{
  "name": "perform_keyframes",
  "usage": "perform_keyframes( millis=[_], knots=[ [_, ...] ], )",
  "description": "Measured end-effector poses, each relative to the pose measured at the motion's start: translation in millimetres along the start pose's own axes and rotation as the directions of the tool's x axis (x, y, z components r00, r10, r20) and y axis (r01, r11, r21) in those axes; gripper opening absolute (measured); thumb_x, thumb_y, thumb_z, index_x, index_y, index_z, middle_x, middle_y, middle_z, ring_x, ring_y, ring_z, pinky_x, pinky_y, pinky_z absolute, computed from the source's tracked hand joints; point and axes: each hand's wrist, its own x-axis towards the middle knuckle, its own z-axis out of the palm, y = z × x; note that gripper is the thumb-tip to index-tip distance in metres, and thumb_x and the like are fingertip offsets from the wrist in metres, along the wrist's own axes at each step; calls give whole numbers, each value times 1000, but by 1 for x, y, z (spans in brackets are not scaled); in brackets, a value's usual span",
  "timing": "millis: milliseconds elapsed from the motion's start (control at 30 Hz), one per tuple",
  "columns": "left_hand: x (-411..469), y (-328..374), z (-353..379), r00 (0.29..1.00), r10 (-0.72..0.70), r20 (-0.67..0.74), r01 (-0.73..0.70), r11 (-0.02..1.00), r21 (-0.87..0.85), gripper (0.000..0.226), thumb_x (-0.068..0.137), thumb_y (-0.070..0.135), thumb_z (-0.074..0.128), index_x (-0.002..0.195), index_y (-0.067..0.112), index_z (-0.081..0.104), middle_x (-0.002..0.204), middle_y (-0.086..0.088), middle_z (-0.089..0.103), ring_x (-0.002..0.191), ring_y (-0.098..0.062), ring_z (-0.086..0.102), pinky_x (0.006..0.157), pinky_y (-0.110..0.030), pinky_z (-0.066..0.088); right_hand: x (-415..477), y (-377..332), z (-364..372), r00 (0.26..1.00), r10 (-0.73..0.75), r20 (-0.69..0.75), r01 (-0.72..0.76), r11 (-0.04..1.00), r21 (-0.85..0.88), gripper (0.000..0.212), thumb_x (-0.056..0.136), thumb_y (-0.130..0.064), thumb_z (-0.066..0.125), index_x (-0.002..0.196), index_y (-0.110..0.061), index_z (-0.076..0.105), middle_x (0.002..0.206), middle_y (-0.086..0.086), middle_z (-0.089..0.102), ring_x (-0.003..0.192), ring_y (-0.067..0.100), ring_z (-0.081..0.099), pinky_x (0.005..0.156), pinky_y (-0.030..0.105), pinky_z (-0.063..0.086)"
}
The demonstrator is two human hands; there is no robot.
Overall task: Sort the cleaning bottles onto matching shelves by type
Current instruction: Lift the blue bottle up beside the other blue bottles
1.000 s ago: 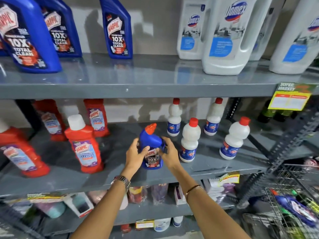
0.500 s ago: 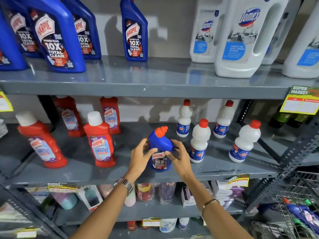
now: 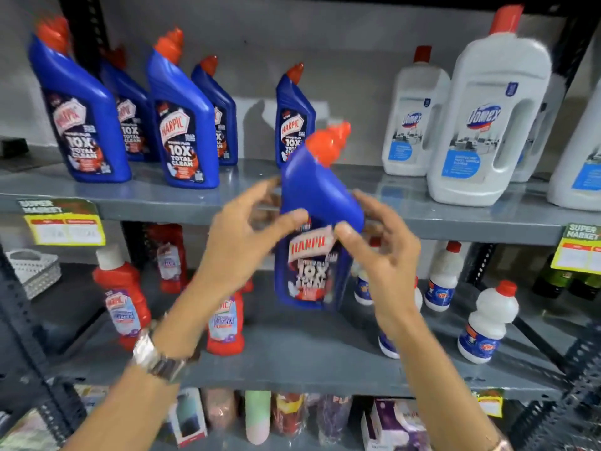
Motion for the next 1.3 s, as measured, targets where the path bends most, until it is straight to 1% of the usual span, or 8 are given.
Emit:
perform_keyframes(
  millis=[133,267,467,633,733,1000,1200,1300],
  knots=[
    [61,42,-21,994,98,-42,-96,994,54,27,80,35,68,104,42,58,74,23,63,73,7,61,58,-21,57,66,-48,16,998,-60,36,59,998,31,35,71,-25,72,106,-26,65,97,-2,70,87,13,64,77,32,57],
    [116,52,-31,997,61,-54,-55,994,93,34,84,32,65,117,32,56,87,13,57,73,8,60,44,-22,54,128,-57,34,996,30,79,-35,997,68,36,72,-18,72,106,-24,64,85,-6,67,75,6,66,62,22,53],
    [162,14,-29,996,-52,-67,58,993,98,44,83,27,66,125,23,53,96,3,59,90,-13,61,63,-39,60,175,-18,54,990,118,73,-121,992,40,39,78,-9,70,116,-16,62,89,1,66,78,13,63,77,39,54],
    [175,-21,-30,987,-158,-42,161,982,102,49,84,27,65,130,21,50,103,-4,54,109,-27,58,75,-52,58,184,13,63,978,187,94,-190,981,23,36,79,-9,69,113,-17,62,103,10,68,82,19,65,74,40,55],
    [180,-31,-31,983,-171,-67,176,980,87,48,84,28,65,130,21,50,105,-6,54,111,-28,57,77,-55,57,189,20,67,978,188,85,-189,982,5,33,80,-11,69,110,-20,61,117,17,64,92,24,64,84,46,55],
    [179,-37,-29,985,-141,-102,151,984,97,51,84,32,65,131,24,47,98,4,57,101,-22,60,73,-47,59,190,28,67,987,129,101,-127,992,-20,28,81,-17,70,107,-25,59,120,18,59,109,32,61,90,51,55],
    [171,-40,-25,988,-80,-135,101,983,154,50,84,37,63,129,24,48,104,1,61,102,-21,62,84,-51,56,181,30,71,993,99,70,-97,995,-28,40,85,-16,65,124,-18,55,113,6,61,99,19,61,94,48,53],
    [161,-42,-22,981,-56,-184,92,976,197,45,87,33,59,129,23,47,105,5,59,101,-20,62,86,-49,55,169,33,69,992,117,47,-116,993,-22,44,88,-14,61,131,-17,50,125,5,60,112,21,58,98,45,50]
  ],
)
